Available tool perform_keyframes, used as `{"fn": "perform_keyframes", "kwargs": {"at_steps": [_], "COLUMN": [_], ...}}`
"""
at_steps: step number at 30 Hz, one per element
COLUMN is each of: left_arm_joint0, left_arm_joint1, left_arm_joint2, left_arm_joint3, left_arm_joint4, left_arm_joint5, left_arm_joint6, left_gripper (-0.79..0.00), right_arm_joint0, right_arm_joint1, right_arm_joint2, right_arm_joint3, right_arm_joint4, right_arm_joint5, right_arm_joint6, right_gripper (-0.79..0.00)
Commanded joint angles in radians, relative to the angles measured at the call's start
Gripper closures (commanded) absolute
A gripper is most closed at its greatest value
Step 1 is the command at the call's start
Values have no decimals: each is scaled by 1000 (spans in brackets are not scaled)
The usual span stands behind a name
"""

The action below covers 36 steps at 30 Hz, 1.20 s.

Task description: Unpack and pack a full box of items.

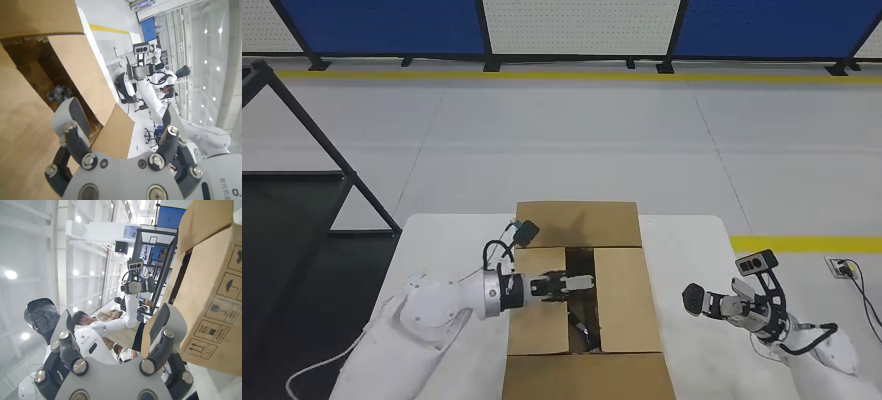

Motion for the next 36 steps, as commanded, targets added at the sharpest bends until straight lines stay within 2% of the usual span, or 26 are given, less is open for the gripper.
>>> {"fn": "perform_keyframes", "kwargs": {"at_steps": [1,8,14,20,29,36], "left_arm_joint0": [-37,-136,-175,-171,-140,-143], "left_arm_joint1": [-17,-76,-109,-110,-102,-120], "left_arm_joint2": [52,189,234,218,187,207], "left_arm_joint3": [39,165,228,231,185,212], "left_arm_joint4": [-13,-14,-25,-8,35,12], "left_arm_joint5": [11,38,58,88,143,138], "left_arm_joint6": [7,62,83,77,66,67], "left_gripper": [-785,-785,-785,-785,-785,-785], "right_arm_joint0": [3,23,59,93,119,102], "right_arm_joint1": [0,0,-4,-12,-22,-22], "right_arm_joint2": [5,20,14,-8,-26,-12], "right_arm_joint3": [7,16,47,69,89,68], "right_arm_joint4": [-2,-14,-26,-32,-33,-40], "right_arm_joint5": [3,22,40,48,48,49], "right_arm_joint6": [9,33,44,50,58,59], "right_gripper": [-785,-785,-785,-785,-785,-785]}}
